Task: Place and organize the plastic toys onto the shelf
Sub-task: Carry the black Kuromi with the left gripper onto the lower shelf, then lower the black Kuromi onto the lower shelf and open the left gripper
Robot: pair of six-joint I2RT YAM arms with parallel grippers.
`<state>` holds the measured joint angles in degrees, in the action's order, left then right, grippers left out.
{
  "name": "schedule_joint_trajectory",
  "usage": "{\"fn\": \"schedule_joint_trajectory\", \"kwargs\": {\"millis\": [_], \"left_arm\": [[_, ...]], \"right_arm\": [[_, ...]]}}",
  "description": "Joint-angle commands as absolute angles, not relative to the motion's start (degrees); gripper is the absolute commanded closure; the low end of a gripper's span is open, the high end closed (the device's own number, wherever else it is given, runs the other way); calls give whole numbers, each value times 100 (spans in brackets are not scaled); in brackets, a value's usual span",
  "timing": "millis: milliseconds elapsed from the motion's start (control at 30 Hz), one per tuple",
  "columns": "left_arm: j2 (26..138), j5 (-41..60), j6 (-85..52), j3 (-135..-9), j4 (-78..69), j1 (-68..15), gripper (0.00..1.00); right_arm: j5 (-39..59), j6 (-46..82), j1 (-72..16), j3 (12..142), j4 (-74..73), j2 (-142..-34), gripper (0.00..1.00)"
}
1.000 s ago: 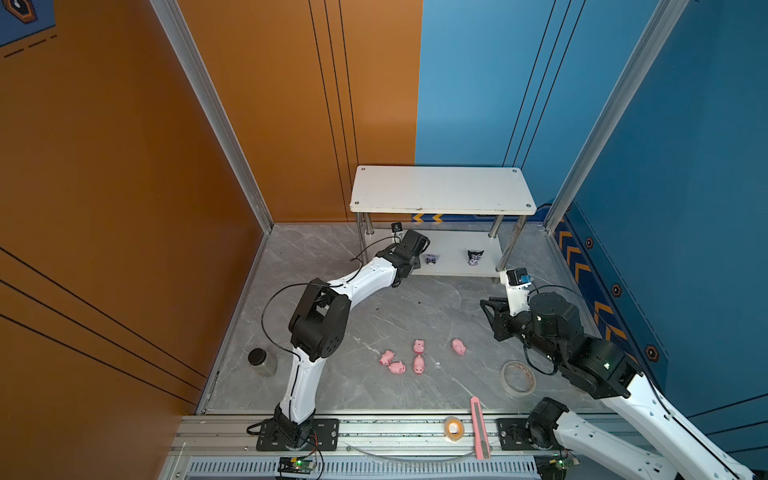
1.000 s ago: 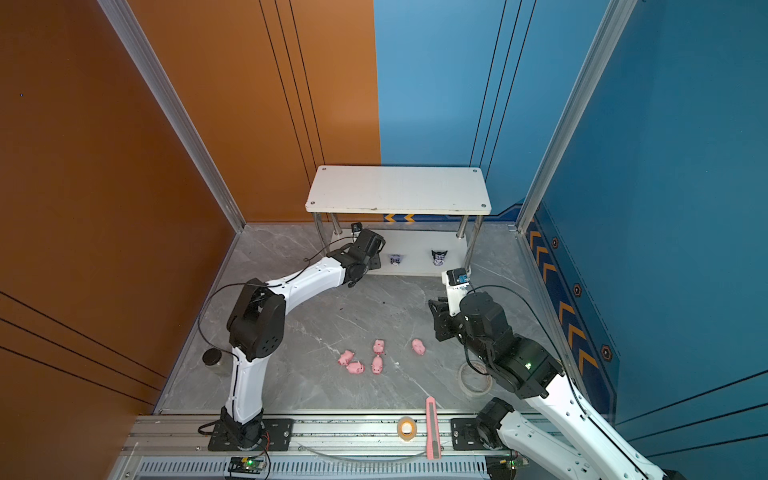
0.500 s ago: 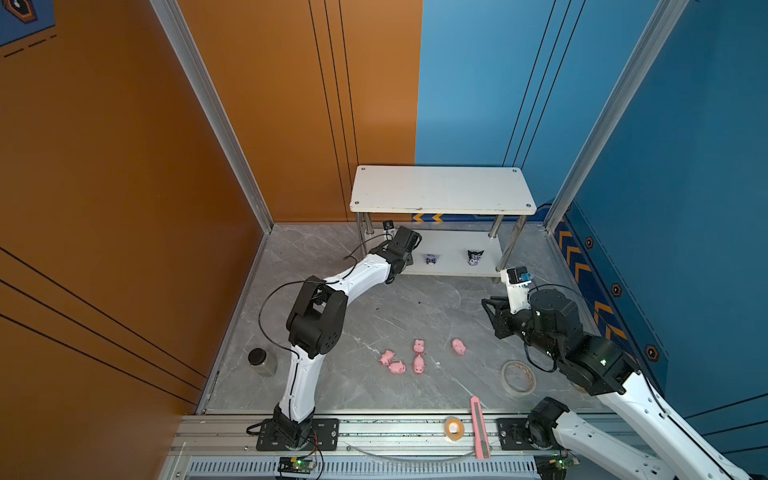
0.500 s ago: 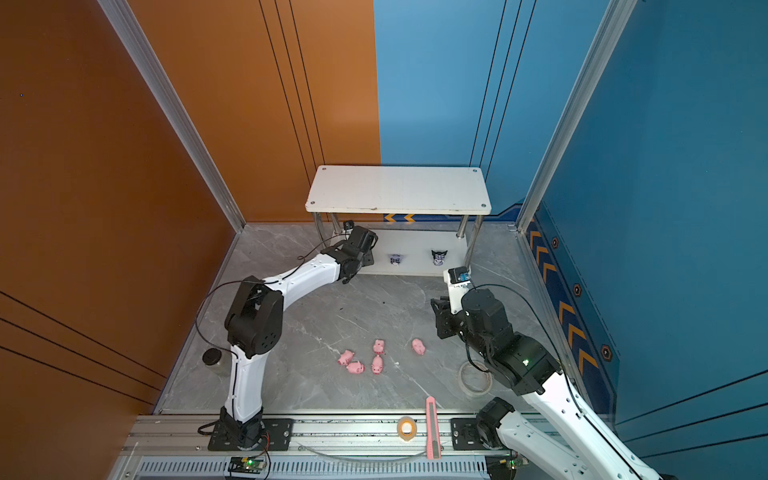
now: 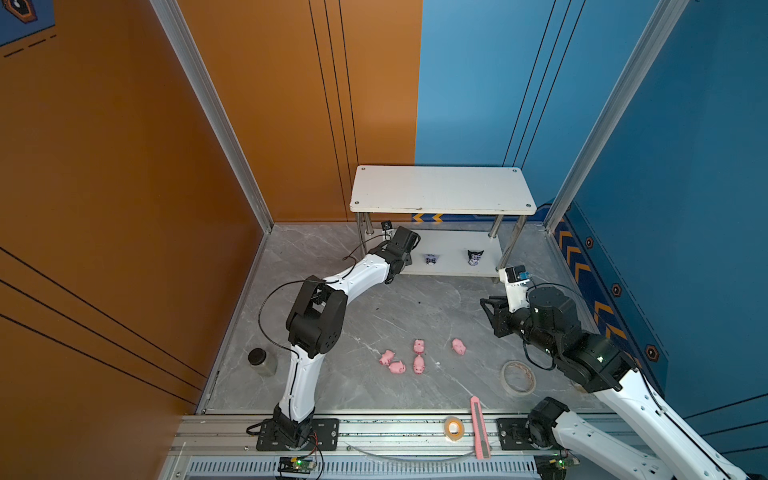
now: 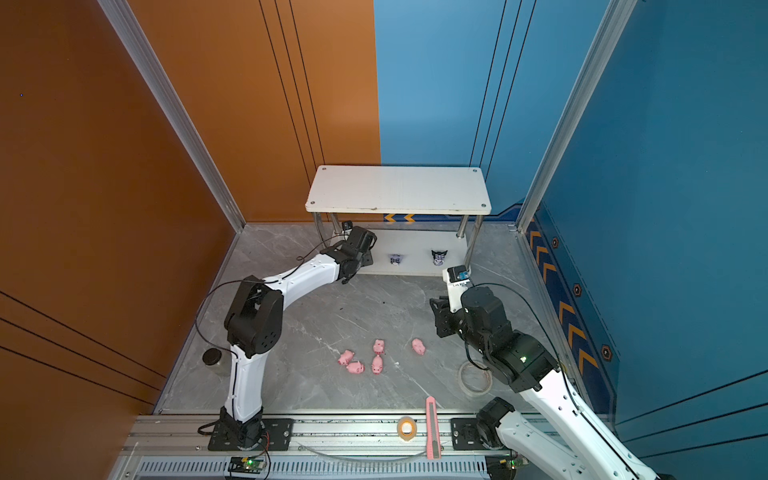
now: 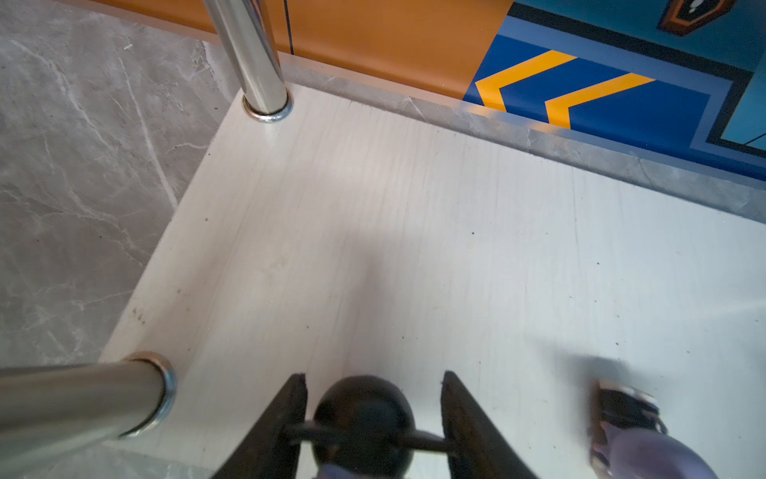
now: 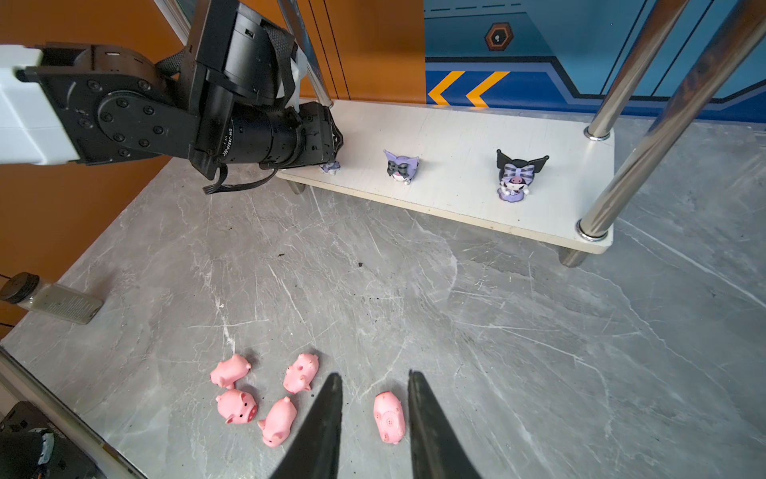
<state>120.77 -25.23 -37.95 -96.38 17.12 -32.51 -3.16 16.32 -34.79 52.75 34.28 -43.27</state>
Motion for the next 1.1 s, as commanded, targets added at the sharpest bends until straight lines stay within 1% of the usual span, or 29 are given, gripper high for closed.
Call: {"fn": "schedule_joint_trajectory", "kwargs": {"millis": [0, 100, 233, 433, 500, 533, 567, 600, 767, 967, 1067], "left_arm": [[12133, -2531, -3850, -9535, 1651, -3190, 43], [12081, -2533, -3850, -9473, 1627, -3190, 38], [11994, -2553, -3848, -9370, 1573, -3190, 29], [11777, -2644, -3720, -9269, 1576, -3275, 20], [11663, -2639, -3672, -9230, 1574, -3333, 15], [11610, -2629, -3655, -9199, 1575, -3360, 15], [11543, -2651, -3624, -9150, 1576, -3402, 9], [11445, -2683, -3593, -9088, 1573, -3455, 7], [10908, -2864, -3547, -8637, 1581, -3650, 3], [10023, -3163, -3555, -7651, 1557, -4056, 2], [9471, -3091, -3571, -7068, 1477, -4243, 2]], "right_arm": [[-263, 1589, -3437, 5229, 3331, -4315, 70], [-229, 1594, -3419, 5227, 3325, -4316, 70], [-214, 1603, -3406, 5221, 3322, -4301, 70], [-185, 1632, -3404, 5221, 3344, -4281, 70], [-160, 1654, -3402, 5221, 3357, -4268, 70], [-152, 1668, -3406, 5221, 3367, -4264, 70], [-143, 1693, -3404, 5219, 3379, -4259, 70], [-140, 1704, -3403, 5220, 3399, -4255, 71], [-94, 1862, -3401, 5172, 3506, -4165, 70], [137, 2189, -3426, 4917, 3653, -4162, 70], [226, 2371, -3520, 4670, 3726, -4294, 70]]}}
